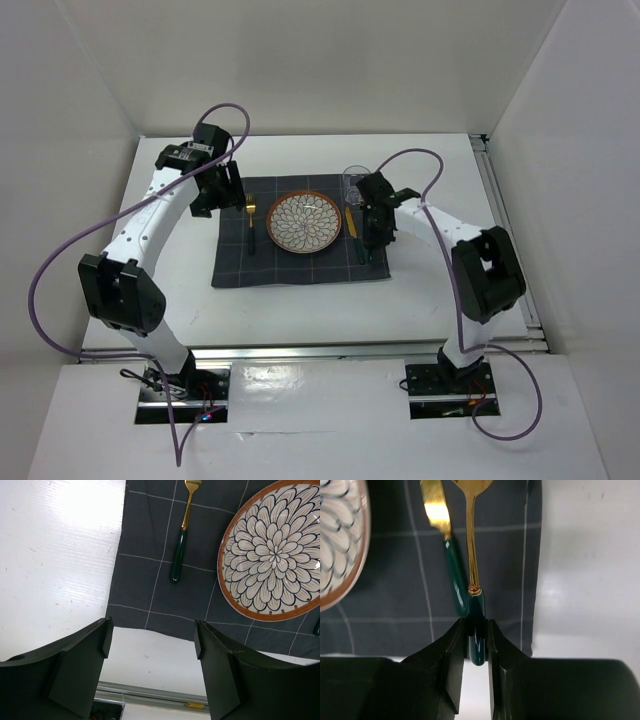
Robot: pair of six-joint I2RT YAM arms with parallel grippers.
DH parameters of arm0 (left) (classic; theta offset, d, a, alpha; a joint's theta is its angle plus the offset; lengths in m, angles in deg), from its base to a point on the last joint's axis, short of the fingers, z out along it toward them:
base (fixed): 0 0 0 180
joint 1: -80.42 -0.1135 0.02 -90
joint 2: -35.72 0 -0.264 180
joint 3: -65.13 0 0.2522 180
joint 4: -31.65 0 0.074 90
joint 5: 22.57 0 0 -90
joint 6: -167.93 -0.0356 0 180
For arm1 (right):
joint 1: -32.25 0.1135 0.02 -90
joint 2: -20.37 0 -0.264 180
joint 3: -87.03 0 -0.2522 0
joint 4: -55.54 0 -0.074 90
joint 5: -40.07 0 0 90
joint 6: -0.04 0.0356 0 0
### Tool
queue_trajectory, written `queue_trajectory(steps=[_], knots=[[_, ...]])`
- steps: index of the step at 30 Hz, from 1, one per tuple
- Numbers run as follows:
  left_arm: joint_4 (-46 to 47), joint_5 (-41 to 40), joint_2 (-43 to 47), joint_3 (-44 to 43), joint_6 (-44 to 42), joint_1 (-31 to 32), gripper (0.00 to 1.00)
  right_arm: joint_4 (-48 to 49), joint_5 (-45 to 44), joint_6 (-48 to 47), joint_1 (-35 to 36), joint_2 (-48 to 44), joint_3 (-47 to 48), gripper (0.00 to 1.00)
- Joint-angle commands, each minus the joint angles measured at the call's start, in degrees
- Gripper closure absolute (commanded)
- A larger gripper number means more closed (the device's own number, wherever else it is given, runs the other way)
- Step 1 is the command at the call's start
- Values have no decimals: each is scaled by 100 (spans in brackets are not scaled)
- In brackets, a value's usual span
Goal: Set the dinner table for one person
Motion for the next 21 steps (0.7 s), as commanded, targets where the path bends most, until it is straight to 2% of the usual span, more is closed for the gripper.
queue_trajectory(steps=[1,3,6,7,8,11,13,16,19,21], knots=[[50,36,256,38,8,-38,17,495,45,-250,-160,263,470,100],[50,36,256,90,8,-38,17,565,45,-250,-213,491,471,100],[50,36,256,91,-45,-38,17,627,45,-311,-213,729,524,93],[50,36,256,91,-45,-38,17,627,45,-311,-213,782,524,91],[50,36,256,91,-45,-38,17,627,45,-311,-213,783,524,82],[50,36,256,91,-45,-38,17,627,116,-311,-213,853,524,74],[50,36,256,91,-45,-38,17,627,168,-311,-213,792,524,56],[50,36,256,91,-45,-38,17,364,2,-311,-213,564,603,38],[50,36,256,29,-45,-38,17,39,-244,-311,-213,248,831,26],[50,36,203,-23,-45,-38,17,-225,-508,-259,-213,-139,937,13]])
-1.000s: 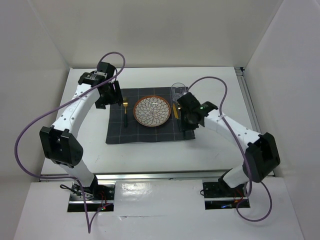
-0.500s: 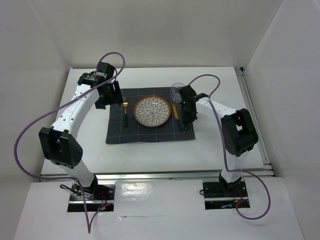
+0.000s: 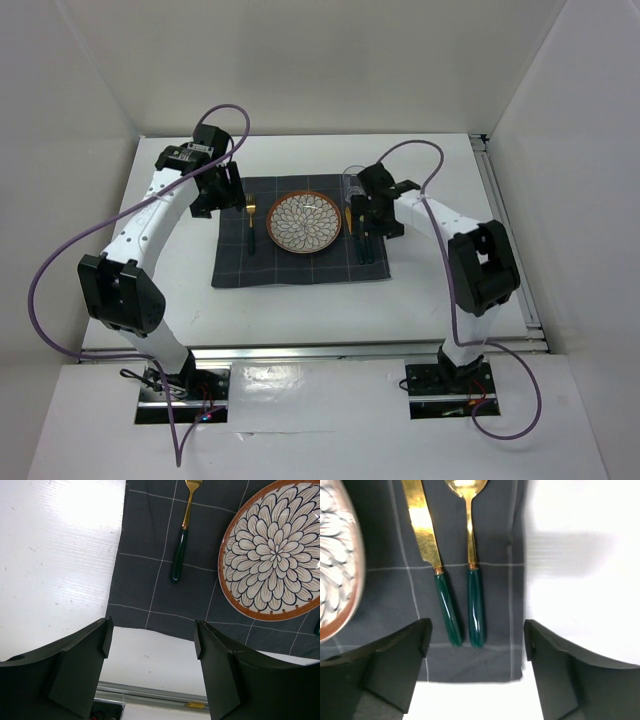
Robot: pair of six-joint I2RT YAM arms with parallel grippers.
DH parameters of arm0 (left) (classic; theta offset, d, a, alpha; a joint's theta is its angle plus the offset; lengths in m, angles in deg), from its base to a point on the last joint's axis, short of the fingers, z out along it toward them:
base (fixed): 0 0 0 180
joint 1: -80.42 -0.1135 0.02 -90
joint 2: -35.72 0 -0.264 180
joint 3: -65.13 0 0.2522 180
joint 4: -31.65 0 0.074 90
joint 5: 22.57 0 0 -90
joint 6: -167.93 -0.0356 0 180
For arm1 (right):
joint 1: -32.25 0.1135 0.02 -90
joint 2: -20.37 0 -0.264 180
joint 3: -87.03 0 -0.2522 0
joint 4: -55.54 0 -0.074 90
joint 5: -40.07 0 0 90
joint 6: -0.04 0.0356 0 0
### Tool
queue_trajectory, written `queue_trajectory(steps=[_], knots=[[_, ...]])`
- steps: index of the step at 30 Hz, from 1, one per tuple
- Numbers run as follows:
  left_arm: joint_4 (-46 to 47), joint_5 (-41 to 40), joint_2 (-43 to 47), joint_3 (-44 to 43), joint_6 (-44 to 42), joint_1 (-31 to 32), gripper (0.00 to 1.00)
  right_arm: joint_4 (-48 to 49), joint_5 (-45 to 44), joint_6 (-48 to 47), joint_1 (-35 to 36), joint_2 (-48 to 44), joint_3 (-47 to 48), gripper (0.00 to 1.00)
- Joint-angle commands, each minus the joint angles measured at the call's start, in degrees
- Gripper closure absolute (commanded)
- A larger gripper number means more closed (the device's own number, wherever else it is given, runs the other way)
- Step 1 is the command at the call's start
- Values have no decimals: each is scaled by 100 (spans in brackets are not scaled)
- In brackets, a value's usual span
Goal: Set the dinner table for one person
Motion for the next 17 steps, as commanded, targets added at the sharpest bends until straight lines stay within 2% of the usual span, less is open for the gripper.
queue_trajectory(steps=[1,2,6,8,11,17], knots=[[13,36,175,-154,-41,-38,17,-424,-543,82,-60,-937,489,7],[13,36,175,-216,-41,-38,17,-538,-788,161,-165,-1235,489,1],[13,142,175,-339,-93,-38,17,-365,-1290,601,-578,-2150,122,1],[144,325,323,-279,-93,-38,17,-136,-1343,715,-946,-2667,-362,1],[425,475,430,-138,-154,-38,17,-29,-1344,821,-1386,-3108,-784,1],[558,528,640,-137,-260,-38,17,76,-1423,874,-1651,-3532,-1137,1]])
